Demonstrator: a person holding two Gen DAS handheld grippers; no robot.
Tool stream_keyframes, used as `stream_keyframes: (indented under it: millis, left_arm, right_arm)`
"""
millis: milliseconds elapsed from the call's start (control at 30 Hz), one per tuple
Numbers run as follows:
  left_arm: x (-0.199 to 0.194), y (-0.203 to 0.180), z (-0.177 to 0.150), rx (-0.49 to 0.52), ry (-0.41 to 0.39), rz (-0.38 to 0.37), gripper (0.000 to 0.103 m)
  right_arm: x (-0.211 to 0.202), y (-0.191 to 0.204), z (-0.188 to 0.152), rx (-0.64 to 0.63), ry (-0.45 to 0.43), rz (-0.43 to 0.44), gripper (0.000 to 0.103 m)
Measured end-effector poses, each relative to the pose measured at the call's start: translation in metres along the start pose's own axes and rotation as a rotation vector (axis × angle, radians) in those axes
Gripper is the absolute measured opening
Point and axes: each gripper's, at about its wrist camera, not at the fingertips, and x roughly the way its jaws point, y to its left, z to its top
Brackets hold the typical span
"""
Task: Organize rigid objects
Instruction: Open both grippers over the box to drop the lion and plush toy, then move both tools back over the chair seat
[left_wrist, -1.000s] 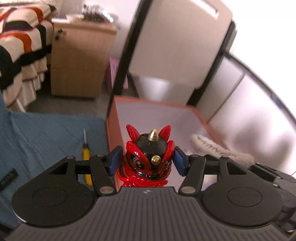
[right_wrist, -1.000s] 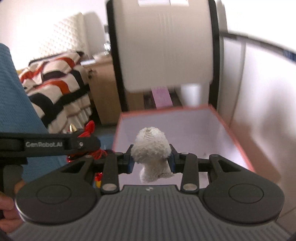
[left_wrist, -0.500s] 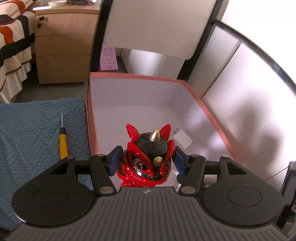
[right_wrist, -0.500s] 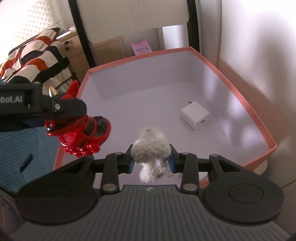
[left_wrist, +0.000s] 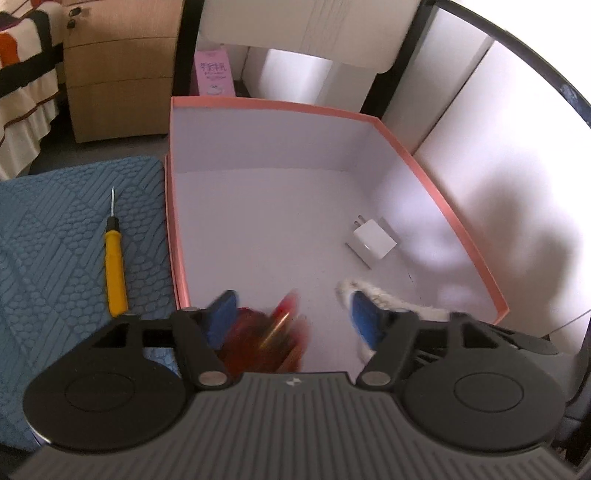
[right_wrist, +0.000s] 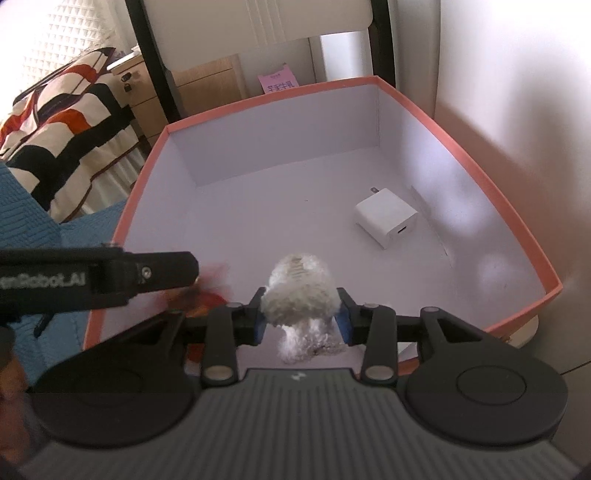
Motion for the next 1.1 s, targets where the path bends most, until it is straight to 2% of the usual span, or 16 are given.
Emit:
stream_keyframes:
  millis: [167,400,667,833,1100]
  left_arm:
    - [-0.024,0.001,0.003,0.008,-0.068,-0.012,0.080]
    - [-0.086,0.015,0.013,-0.048,-0.220,-0.041,0.080]
    - [-0.152,0.030,0.009,-0.037,-0.344,-0.008,0.080]
    - [-0.183,0.047,-0.007,-0.049,-0.382,0.018,0.080]
    - [-0.213,0.075,-0.045,-0.072,-0.394,0.061,0.080]
  right_arm:
    - [-0.008,0.003,0.006,0.010,-0.007,0.007,0.055]
    - [-0.048,0.017,0.023,0.012,-0.113,0.027,0.056]
    - [-0.097,0.048,0.031,-0.016,-0.233,0.088,0.056]
    - [-0.113,0.067,0.023,-0.040,-0.253,0.129,0.056]
    - [-0.123,0.096,0.002,-0.069,-0.228,0.170,0.056]
